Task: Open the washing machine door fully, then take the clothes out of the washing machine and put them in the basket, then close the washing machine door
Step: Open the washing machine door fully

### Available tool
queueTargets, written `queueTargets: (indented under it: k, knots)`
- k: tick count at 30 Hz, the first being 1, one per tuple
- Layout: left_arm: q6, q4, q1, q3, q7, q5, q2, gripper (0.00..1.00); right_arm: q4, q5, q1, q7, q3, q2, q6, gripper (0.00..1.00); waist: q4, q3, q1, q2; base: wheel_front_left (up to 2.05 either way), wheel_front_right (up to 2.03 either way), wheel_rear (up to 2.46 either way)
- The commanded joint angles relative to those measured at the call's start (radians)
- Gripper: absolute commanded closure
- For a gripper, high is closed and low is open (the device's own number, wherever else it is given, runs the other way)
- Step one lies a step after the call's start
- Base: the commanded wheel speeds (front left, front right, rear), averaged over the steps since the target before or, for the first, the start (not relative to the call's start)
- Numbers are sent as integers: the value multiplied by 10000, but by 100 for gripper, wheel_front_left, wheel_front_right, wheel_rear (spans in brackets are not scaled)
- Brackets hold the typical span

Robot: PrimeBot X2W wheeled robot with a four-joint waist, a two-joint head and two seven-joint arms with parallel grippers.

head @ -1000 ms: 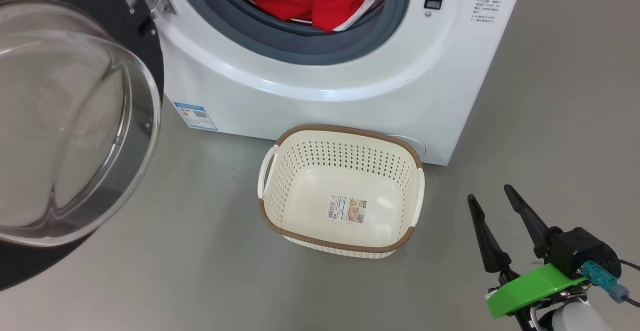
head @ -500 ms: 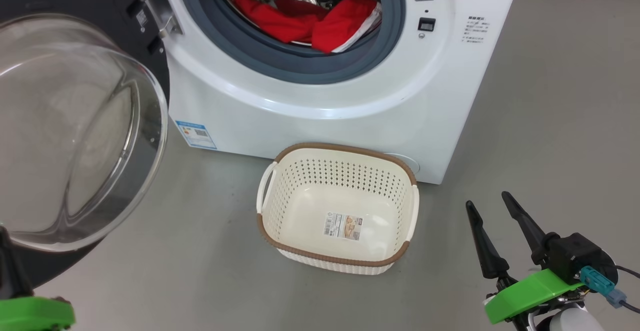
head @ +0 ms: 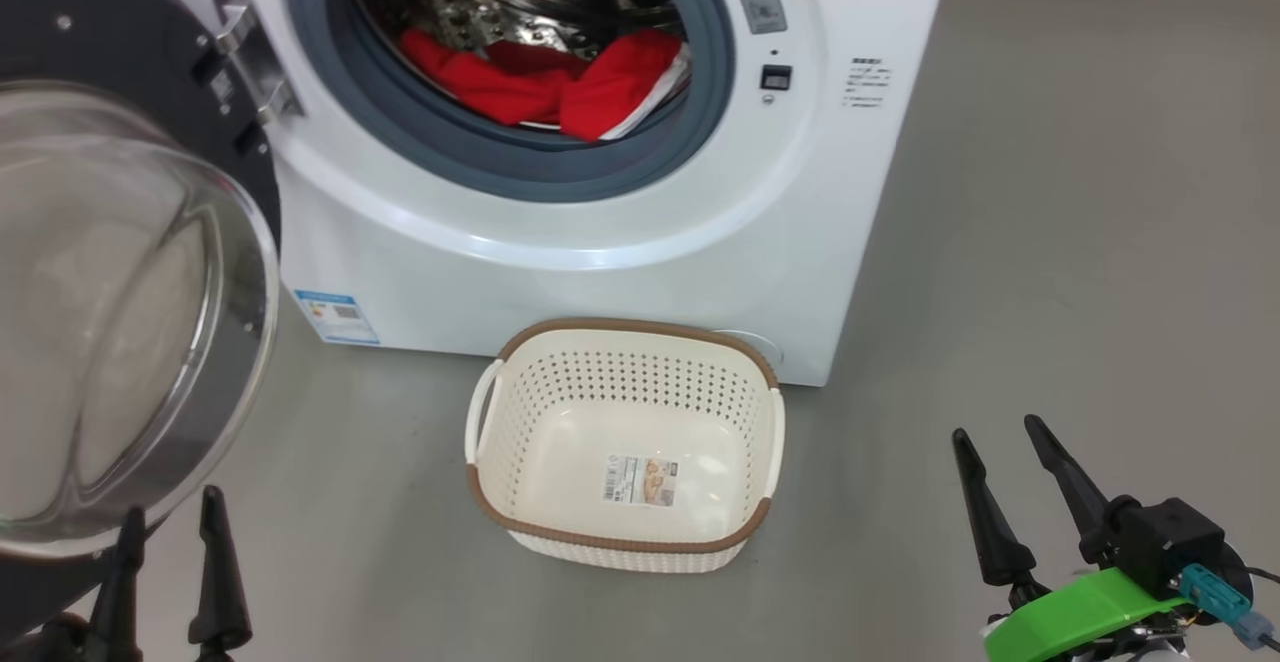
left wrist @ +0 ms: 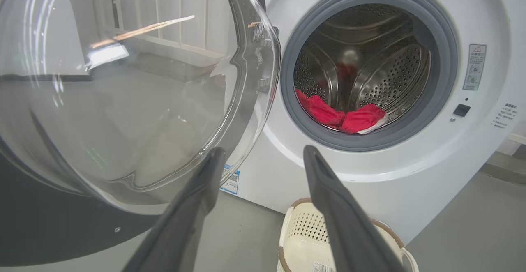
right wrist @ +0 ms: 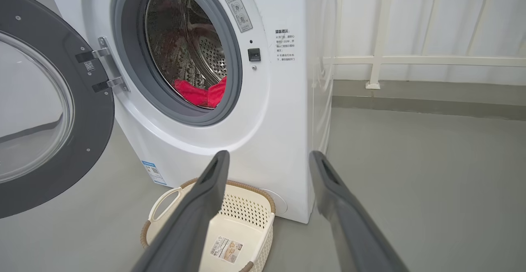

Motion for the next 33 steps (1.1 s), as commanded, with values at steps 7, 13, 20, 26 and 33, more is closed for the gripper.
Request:
queueTargets:
  k: [7,13,20,26,33]
  knots:
    - [-53,-700,307,-383,-51,-324,681,0,-353,142,218,-92,-56,7,77,0,-822,-141,0,0,0,0,0]
    - [-53,-1084,476,-927,-51,-468,936,0,-413,143,327,-92,-213,40,77,0,-1342,-147,0,0,0,0,0]
    - [-53,-1399,749,-1400,-51,-847,1047,0,-502,167,357,-92,-413,78,77,0,-1969,-51,0,0,0,0,0]
    - [-53,-1480,772,-1683,-51,-976,1087,0,-553,154,355,-92,-519,73,77,0,-2230,39,0,0,0,0,0]
    - [-54,-1516,672,-1871,-51,-1082,1145,0,-605,123,418,-92,-708,76,77,0,-2352,93,0,0,0,0,0]
